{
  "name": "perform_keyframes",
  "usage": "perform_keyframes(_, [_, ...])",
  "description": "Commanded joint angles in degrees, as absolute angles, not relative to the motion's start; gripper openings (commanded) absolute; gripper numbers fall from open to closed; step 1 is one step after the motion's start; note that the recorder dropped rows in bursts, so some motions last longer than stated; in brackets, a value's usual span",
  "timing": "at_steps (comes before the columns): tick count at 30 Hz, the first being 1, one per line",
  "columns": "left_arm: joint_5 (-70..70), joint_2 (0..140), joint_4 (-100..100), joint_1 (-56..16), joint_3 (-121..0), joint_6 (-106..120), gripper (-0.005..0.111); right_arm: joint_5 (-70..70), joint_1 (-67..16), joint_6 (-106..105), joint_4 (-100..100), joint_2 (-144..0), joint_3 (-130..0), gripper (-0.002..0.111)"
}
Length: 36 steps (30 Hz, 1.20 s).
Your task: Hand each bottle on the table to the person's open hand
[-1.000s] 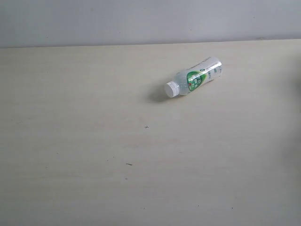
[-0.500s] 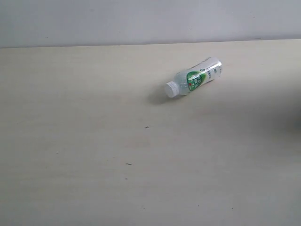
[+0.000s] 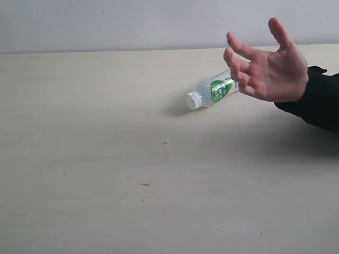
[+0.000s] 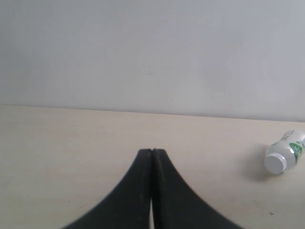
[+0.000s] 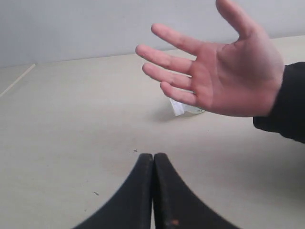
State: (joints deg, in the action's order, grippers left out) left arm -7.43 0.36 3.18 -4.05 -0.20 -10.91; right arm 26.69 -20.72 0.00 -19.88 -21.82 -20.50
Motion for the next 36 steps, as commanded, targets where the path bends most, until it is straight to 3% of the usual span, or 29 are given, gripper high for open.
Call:
perform_keyframes(1, [-7.39,0.00,2.73,-3.99,0.00,-10.84,0.000,26.07,-20.31,0.00,-19.25,-21.44,-20.44,0.000])
perform_keyframes(25, [-7.39,0.00,2.73,-3.99,0.00,-10.84,0.000,25.83,-20.31,0.00,-19.48,-21.44,-20.44,0.000])
perform_keyframes(36, [-7.39,0.00,2.73,-3.99,0.00,-10.84,0.000,11.21,-20.31,-2.91,-19.71,-22.44,-20.57,0.000])
